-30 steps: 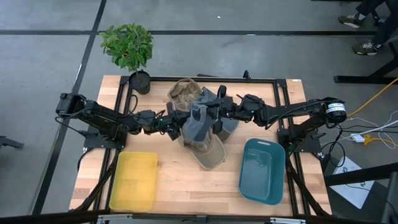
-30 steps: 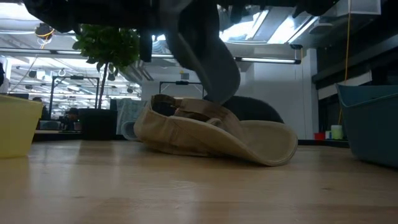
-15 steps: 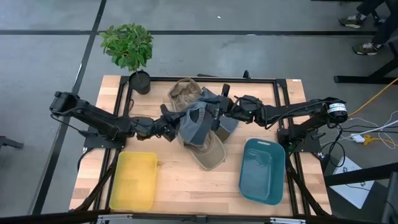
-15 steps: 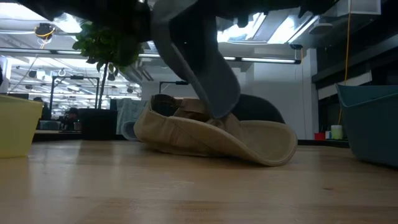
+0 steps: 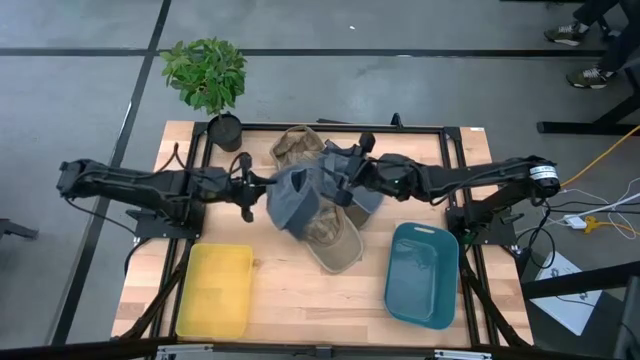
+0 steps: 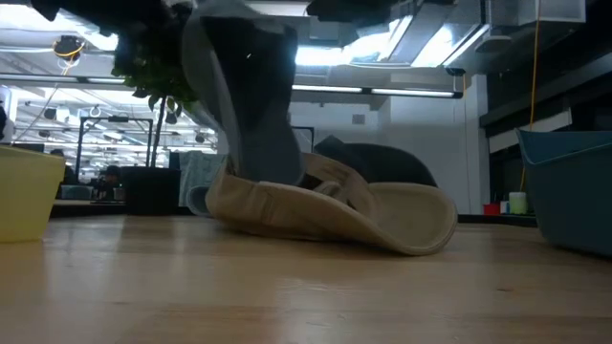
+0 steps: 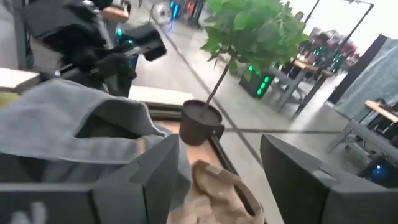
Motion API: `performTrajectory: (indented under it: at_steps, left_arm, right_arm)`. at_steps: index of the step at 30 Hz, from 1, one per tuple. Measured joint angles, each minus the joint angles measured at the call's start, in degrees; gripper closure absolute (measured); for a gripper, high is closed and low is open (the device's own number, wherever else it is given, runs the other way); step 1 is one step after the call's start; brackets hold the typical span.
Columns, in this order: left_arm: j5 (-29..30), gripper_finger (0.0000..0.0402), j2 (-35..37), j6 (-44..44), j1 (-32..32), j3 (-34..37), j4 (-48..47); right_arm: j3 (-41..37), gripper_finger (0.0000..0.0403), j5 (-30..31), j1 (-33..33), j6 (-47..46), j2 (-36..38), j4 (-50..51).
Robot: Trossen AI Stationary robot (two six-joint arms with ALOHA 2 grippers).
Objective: Pick & Place hat
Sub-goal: Put the bottom blue cap into the blue bin
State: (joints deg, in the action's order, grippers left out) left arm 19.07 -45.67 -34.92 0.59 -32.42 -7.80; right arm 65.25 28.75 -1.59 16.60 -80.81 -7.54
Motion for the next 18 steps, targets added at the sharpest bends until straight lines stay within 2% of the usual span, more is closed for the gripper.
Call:
performTrajectory:
  at_steps: [3,6,11,18]
  left_arm:
    - [-2.17,0.0378,-0.04,5.36,-1.83,-2.34,-5.28]
    - [-1.64,0.0378,-0.22,7.52,-2.91,-3.86,-6.28]
    - [4.11,0.0378,-0.24,10.27,-3.63,-6.97,-4.98]
    - [10.74,0.0378,-0.24,14.40,-3.73,-9.97,-1.74]
  right_arm:
    - [4.40,0.0176,0.00,-1.48,-0.91,-0.73,6.19]
    - [6.86,0.0176,-0.32,-3.16,-0.94,-1.79,7.22]
    - [9.27,0.0176,-0.97,-5.31,-2.86,-4.65,6.44]
    - [10.60,0.0176,-0.87,-5.81,-11.62,-10.41,4.97]
